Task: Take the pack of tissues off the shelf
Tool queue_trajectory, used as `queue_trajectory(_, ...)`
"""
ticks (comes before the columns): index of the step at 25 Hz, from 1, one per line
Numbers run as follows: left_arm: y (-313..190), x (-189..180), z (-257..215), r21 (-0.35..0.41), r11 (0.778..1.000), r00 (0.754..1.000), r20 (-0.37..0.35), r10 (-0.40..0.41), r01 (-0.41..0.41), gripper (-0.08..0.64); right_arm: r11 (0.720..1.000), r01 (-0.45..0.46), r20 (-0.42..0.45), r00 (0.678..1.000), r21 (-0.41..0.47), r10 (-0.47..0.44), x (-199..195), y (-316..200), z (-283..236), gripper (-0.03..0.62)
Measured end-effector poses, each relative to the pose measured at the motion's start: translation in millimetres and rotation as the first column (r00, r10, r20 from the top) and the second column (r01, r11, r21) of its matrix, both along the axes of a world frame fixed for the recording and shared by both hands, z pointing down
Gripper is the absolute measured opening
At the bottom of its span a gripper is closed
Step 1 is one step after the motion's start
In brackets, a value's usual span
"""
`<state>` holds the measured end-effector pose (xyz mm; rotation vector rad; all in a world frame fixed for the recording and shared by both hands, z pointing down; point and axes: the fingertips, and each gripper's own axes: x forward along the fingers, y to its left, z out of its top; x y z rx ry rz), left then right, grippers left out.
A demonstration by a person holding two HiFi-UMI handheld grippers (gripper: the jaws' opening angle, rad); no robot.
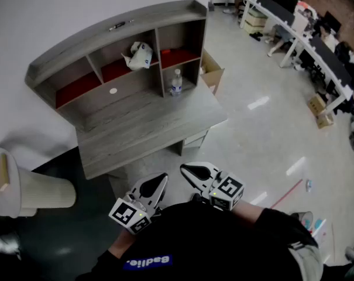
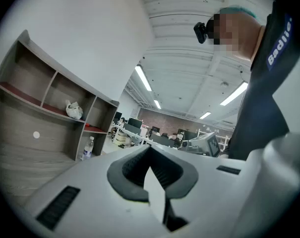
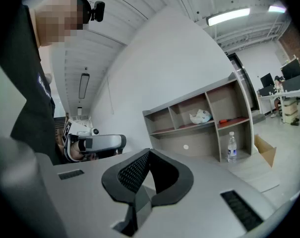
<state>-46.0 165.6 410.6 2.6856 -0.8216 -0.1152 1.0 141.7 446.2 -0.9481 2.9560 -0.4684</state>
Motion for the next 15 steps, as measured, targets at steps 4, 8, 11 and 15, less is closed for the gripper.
queue_trajectory(4,-2.6,3.3,-4.1,-0.015,1.0,1.0,-0.015,-0.004,0.004,0.002,1.0,-0.002,-0.003,1.0,-0.008,0.002,1.1,-2.0,1.0,0.029)
queue_trajectory(8,-3.2,4.5,-2.8,-0.017,1.0,1.0,-0.014,-0.002,0.002,0.002,1.0,-0.003,-0.001,1.0,-0.005,0.003,2.4,-2.2,2.2,0.029)
queue_trajectory(11,-3.6,5.7,-2.1,-0.018,1.0,1.0,-0.012,0.0,-0.001,0.002,1.0,-0.007,-0.001,1.0,-0.008,0.007,4.1,-2.3,3.0,0.029)
queue_trajectory(15,-4.6,7.6,-2.4,-0.017,1.0,1.0,-0.01,0.0,0.0,0.002,1.0,-0.008,0.002,1.0,-0.01,0.008,6.0,-2.8,3.6,0.029)
